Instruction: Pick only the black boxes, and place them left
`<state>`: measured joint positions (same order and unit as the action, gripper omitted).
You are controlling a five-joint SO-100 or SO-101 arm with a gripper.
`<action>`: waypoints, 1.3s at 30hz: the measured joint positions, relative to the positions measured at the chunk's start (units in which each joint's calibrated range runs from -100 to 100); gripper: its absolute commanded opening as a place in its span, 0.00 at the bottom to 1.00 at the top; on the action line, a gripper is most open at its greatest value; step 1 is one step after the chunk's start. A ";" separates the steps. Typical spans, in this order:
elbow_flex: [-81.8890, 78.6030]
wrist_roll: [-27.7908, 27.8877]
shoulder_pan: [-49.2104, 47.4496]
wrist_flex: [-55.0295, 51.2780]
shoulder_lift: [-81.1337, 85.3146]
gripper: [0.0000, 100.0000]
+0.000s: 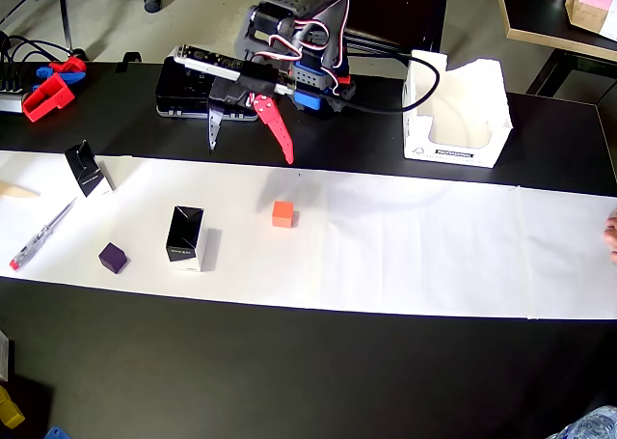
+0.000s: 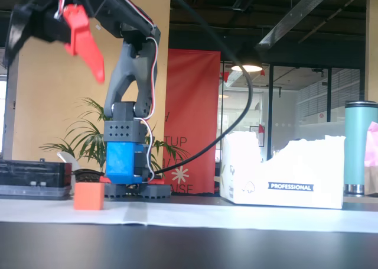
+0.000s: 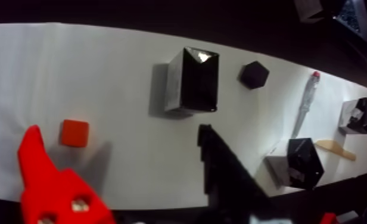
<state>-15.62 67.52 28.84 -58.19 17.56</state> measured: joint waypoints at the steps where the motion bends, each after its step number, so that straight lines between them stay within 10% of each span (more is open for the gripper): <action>1: 0.00 0.00 0.00 0.00 -1.31 0.50; 39: 30.71 0.00 1.57 0.00 -39.95 0.49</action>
<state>15.09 67.52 30.41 -58.19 -22.40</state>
